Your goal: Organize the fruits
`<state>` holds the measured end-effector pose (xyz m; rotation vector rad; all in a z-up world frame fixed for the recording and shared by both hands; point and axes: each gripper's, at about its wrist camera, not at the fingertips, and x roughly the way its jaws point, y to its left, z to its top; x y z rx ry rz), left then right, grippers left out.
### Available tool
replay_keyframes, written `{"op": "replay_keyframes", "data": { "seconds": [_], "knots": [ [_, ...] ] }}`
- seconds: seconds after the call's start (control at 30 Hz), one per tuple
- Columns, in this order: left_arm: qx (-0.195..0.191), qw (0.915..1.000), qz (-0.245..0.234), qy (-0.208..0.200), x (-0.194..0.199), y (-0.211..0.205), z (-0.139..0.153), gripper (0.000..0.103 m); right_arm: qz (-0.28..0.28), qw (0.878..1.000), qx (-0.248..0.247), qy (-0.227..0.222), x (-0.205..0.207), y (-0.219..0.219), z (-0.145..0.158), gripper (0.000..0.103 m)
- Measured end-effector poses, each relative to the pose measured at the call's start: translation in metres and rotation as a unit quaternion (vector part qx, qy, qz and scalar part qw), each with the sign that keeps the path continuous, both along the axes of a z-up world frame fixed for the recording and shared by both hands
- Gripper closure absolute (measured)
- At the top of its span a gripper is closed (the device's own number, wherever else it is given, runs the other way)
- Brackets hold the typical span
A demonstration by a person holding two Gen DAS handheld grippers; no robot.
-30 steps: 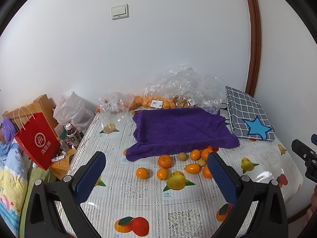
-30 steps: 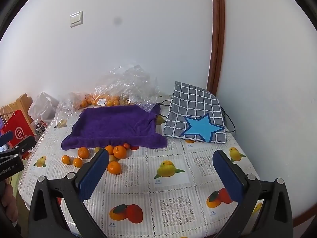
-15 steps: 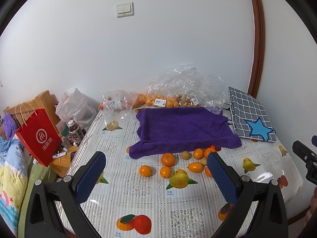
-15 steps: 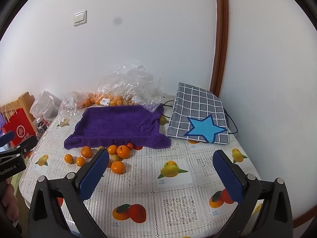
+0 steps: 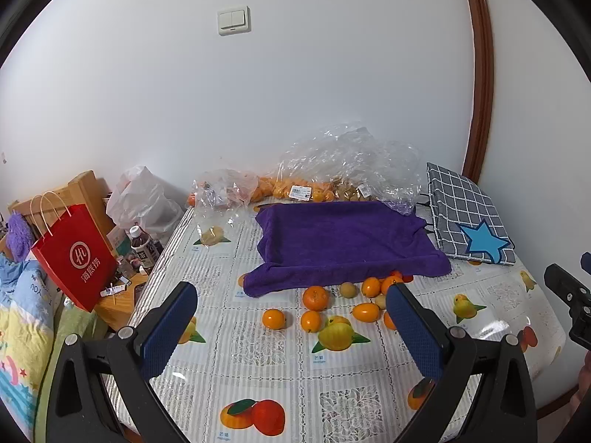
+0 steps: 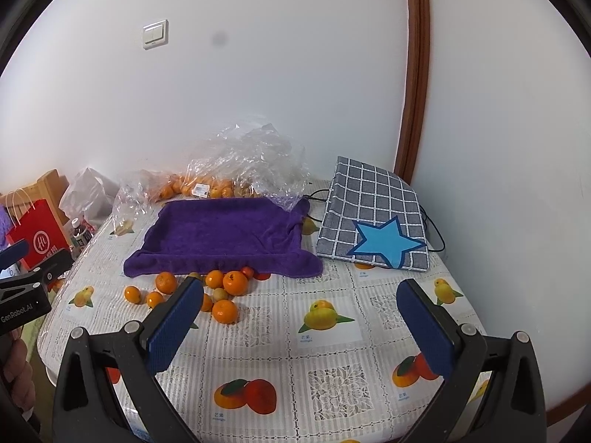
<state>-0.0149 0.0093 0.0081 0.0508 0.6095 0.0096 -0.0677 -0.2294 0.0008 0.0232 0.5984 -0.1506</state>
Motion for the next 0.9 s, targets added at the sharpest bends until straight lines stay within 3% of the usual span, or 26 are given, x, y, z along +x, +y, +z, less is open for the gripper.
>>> {"op": "replay_keyframes", "data": {
  "seconds": [0.9],
  "knots": [
    [-0.001, 1.0000, 0.001, 0.000, -0.0007, -0.0016, 0.0002, 0.000, 0.002, 1.000, -0.004, -0.001, -0.0032, 0.0039, -0.0013, 0.000]
  ]
}}
